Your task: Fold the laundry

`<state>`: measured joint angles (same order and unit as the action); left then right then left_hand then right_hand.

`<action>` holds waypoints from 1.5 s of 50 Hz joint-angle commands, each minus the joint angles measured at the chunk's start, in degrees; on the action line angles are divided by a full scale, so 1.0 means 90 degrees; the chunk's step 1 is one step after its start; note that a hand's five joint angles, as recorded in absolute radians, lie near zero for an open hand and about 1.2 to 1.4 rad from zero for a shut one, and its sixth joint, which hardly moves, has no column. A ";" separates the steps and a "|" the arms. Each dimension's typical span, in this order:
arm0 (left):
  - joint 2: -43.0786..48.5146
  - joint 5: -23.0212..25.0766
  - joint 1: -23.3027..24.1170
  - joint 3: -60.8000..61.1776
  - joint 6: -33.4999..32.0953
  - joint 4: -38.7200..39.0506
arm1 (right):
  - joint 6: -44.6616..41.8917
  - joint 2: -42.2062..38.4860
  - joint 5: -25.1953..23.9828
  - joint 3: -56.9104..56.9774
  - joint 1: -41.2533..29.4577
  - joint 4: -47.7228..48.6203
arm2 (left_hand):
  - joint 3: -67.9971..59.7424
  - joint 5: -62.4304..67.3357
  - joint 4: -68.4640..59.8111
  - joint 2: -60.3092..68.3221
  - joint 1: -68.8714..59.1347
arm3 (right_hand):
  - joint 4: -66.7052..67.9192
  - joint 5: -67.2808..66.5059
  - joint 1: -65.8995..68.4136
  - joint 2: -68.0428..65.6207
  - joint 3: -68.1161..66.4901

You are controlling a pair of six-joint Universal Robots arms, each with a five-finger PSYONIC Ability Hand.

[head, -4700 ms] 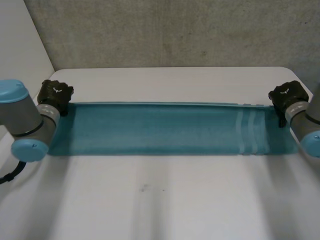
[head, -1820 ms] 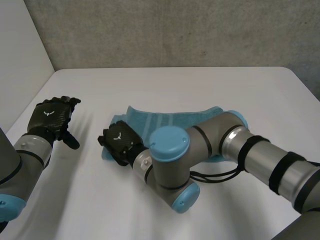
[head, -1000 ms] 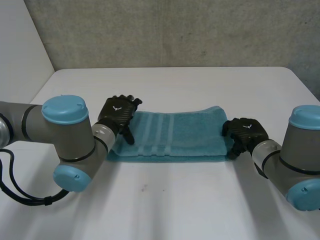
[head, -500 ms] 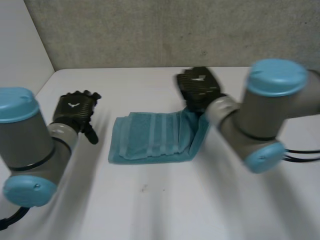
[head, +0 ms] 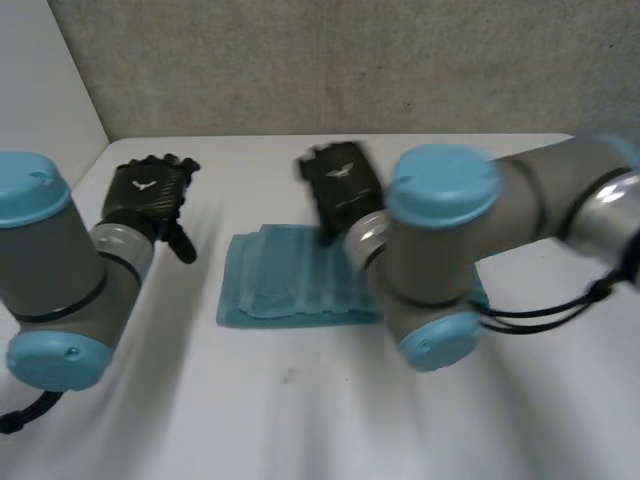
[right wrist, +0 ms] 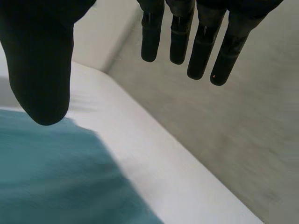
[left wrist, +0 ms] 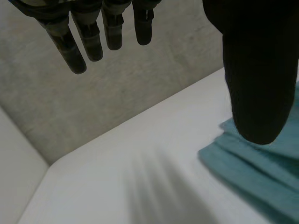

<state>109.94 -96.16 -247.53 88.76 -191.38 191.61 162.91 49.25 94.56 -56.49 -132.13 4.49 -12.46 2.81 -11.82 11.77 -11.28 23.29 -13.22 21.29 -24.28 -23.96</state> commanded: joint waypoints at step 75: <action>-0.0106 -0.0058 0.0032 0.0040 0.0678 0.0135 | -0.1568 -0.1214 -0.1737 -0.0179 -0.0904 0.0604 | 0.0273 -0.0312 0.0203 -0.0197 0.0142 | 0.4943 -0.4951 0.5166 -0.4833 -0.4869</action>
<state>109.16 -96.69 -246.04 89.60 -187.28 193.03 148.86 39.79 77.35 -58.04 -140.40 9.58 -12.46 2.81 -11.82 11.77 -11.28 68.32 -55.94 53.44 -67.70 -67.94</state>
